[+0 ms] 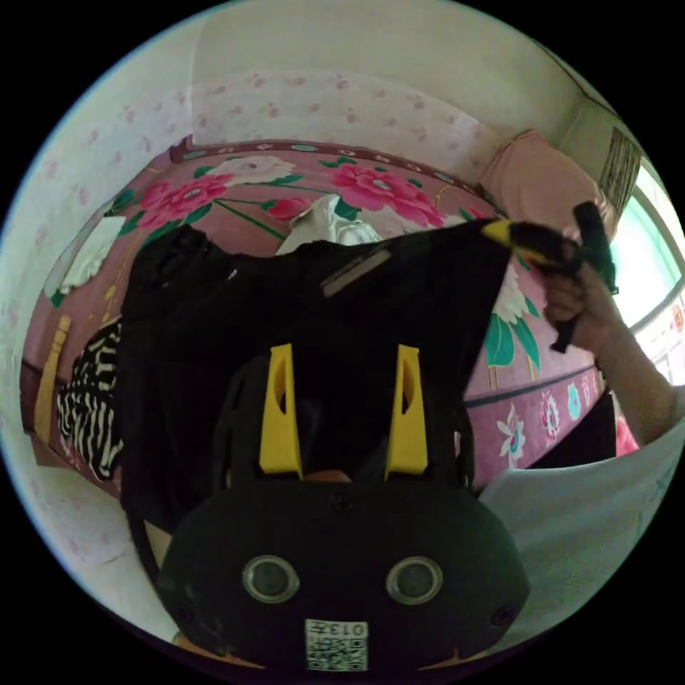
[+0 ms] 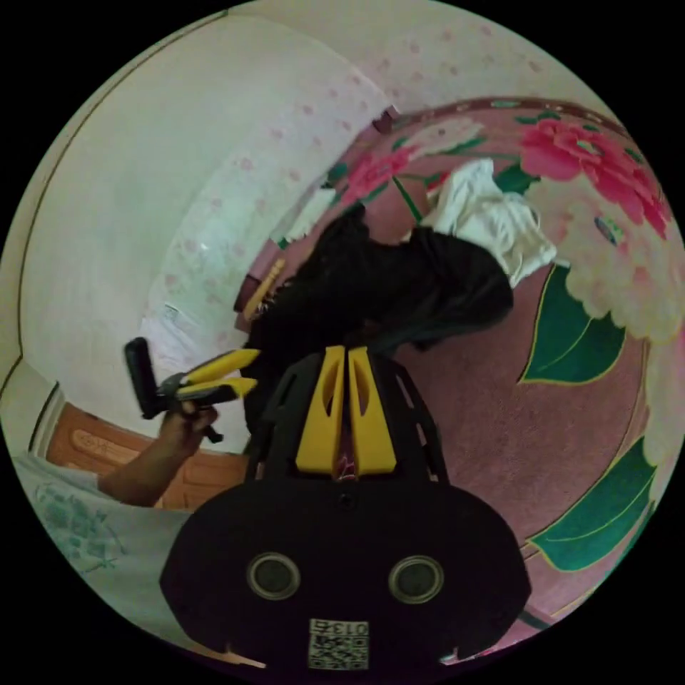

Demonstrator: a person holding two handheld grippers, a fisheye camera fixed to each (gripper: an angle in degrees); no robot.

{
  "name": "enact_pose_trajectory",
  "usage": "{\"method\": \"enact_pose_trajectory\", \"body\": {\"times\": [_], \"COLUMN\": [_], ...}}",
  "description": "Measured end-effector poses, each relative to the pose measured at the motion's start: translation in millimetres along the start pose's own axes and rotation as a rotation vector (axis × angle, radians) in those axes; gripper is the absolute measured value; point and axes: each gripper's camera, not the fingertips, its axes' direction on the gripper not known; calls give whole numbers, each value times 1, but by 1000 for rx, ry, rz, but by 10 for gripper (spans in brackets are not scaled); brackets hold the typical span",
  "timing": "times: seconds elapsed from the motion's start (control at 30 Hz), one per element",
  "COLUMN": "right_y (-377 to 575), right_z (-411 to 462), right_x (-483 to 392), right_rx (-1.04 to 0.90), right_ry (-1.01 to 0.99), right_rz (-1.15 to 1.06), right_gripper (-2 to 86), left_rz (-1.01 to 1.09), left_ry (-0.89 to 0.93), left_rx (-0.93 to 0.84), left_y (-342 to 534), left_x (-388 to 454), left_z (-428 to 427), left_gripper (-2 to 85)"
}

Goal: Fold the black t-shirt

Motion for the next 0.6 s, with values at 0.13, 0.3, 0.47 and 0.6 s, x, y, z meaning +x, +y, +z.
{"method": "enact_pose_trajectory", "body": {"times": [0.13,0.3,0.47,0.6], "right_y": [-9,9,61,126], "right_z": [-100,-217,-295,-327], "right_x": [-45,-107,-169,-172], "right_rx": [370,727,679,546], "right_ry": [-130,-58,47,217], "right_rz": [-51,-262,-548,-472], "right_gripper": [-1,1,3,6], "left_rz": [11,-76,-91,50], "left_ry": [18,59,170,204], "left_rx": [131,192,185,195], "left_y": [-42,-76,-106,-150], "left_x": [-23,-58,-55,-4], "left_z": [-16,-20,-8,-3], "left_gripper": [209,200,178,174]}}
